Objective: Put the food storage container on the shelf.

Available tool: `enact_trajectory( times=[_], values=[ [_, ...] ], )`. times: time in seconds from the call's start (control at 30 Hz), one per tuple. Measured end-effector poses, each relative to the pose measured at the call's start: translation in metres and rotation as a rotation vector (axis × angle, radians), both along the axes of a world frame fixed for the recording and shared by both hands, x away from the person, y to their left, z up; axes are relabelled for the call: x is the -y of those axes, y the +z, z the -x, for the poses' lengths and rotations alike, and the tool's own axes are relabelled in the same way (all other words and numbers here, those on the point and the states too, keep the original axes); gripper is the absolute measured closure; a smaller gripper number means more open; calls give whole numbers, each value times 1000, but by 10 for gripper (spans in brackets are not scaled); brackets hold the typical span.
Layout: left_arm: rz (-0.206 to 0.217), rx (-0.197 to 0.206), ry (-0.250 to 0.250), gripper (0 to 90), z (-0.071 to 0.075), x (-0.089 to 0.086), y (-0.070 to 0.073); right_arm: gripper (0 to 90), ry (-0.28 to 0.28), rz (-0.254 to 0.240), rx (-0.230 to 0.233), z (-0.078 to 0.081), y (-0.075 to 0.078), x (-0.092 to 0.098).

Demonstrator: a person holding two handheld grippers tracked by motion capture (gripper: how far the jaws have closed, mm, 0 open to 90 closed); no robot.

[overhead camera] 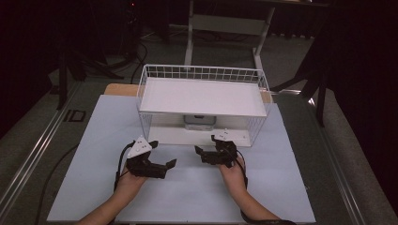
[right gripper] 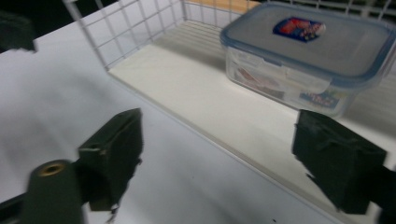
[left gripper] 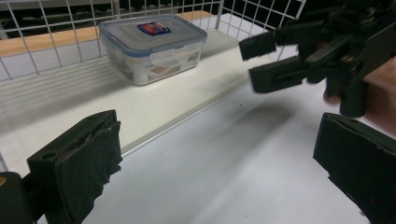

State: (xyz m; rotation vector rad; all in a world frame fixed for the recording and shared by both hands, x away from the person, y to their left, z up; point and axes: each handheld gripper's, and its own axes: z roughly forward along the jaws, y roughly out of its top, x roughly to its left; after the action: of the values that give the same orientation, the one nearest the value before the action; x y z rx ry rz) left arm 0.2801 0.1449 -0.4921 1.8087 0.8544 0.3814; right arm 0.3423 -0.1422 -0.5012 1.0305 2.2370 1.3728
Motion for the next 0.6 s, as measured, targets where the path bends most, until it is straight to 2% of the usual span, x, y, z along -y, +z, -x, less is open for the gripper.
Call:
enact_trajectory(
  times=[0.07,0.27,0.33,0.6],
  values=[
    [-2,2,-10,18,1,-2,-1,169,21,9,-12,2,3,3],
    [16,-23,-25,18,5,-9,-1,169,33,3,4,16,11,12],
    [27,-19,-31,18,7,-13,-1,168,33,17,12,22,14,15],
    [5,-4,-32,18,14,-24,2,164,58,19,27,40,17,32]
  ],
)
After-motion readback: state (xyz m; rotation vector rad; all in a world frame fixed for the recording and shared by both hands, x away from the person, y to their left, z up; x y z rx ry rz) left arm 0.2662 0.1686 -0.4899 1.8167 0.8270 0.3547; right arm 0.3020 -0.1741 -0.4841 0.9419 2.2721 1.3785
